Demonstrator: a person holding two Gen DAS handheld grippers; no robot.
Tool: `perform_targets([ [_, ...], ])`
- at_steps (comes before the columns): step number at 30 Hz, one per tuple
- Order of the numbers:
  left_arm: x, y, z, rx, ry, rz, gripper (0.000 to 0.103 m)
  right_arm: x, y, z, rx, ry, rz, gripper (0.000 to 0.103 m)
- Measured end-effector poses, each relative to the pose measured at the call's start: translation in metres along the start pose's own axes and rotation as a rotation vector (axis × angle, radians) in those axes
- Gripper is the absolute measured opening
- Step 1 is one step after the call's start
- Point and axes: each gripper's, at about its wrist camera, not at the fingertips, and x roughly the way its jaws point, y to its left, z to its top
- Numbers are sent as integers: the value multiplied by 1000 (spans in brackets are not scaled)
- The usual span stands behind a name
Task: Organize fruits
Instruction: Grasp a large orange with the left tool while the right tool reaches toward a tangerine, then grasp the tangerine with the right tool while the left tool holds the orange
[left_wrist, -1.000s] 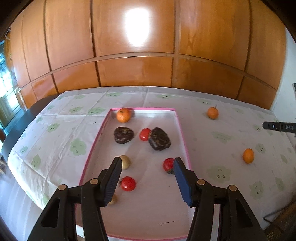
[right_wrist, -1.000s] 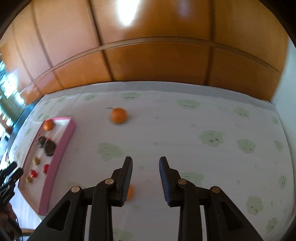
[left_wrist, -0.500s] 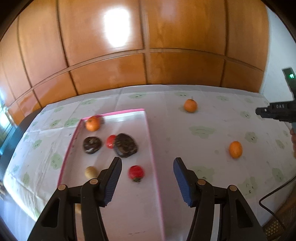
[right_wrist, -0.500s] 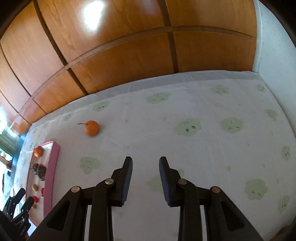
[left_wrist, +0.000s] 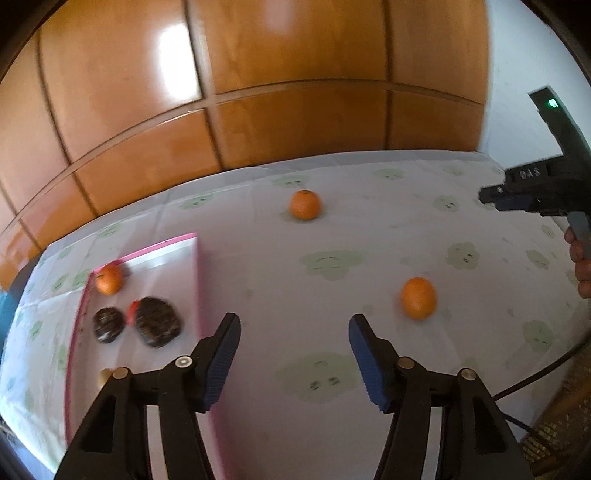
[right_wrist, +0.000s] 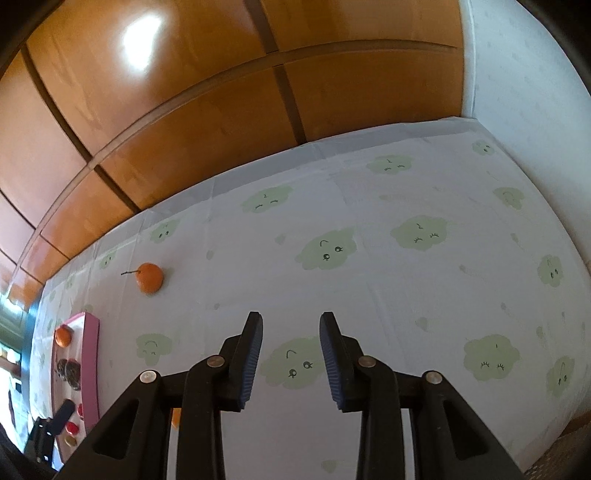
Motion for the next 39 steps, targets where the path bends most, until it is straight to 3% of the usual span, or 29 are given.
perform_targets([
  [13, 43, -69, 19, 113, 72, -207, 65, 2, -2, 2, 25, 20, 30, 33],
  [18, 67, -78, 22, 85, 113, -219, 64, 6, 1, 2, 9, 33, 19, 33],
  [19, 74, -78, 23, 74, 128, -227, 62, 6, 2, 2, 8, 34, 18, 33],
  [21, 85, -77, 21, 61, 170, -251, 35, 6, 2, 1, 3, 37, 13, 33],
  [22, 88, -75, 18, 48, 185, -258, 35, 7, 2, 1, 2, 38, 11, 33],
  [29, 63, -46, -1, -14, 143, -230, 35, 13, 15, -5, -72, 61, 11, 33],
  [34, 46, -18, -23, -44, 121, -146, 35, 25, 35, -16, -161, 133, 71, 33],
  [39, 44, -5, -37, -72, 104, -154, 35, 33, 62, -23, -225, 195, 169, 33],
])
